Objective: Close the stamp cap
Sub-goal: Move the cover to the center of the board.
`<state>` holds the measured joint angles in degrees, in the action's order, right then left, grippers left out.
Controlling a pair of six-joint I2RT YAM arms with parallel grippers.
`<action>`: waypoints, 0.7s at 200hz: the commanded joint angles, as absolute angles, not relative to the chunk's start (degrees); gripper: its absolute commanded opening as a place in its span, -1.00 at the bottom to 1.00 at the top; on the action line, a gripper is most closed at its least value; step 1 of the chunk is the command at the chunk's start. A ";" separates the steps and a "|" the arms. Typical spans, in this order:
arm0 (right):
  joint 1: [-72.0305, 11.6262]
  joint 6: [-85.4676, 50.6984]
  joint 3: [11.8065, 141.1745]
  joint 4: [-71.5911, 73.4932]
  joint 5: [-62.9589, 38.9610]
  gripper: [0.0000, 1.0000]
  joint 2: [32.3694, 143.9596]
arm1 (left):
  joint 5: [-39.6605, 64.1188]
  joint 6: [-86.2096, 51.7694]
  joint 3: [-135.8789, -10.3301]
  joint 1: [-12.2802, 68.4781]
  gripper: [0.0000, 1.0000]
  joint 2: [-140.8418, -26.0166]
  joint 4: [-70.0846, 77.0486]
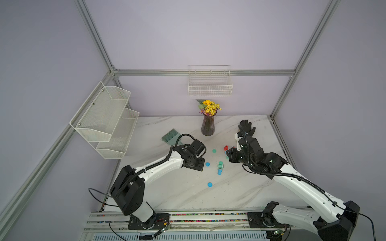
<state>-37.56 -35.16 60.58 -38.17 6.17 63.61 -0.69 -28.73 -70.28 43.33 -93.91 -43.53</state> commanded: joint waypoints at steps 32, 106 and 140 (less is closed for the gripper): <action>-37.35 -35.27 62.09 -40.39 9.98 -1.00 61.63 | -3.23 -23.83 -84.55 45.16 0.06 -108.97 -42.44; -36.85 -33.06 63.64 -42.31 9.50 -1.00 61.08 | -9.43 -20.74 -91.50 47.21 -0.10 -119.80 -47.45; -36.74 -32.44 63.99 -42.63 9.32 -1.00 61.19 | -9.57 -20.85 -89.92 48.29 -0.22 -119.81 -47.39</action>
<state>-37.01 -33.12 62.48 -41.06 8.69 61.71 -7.66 -22.33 -89.69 47.35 -120.57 -46.17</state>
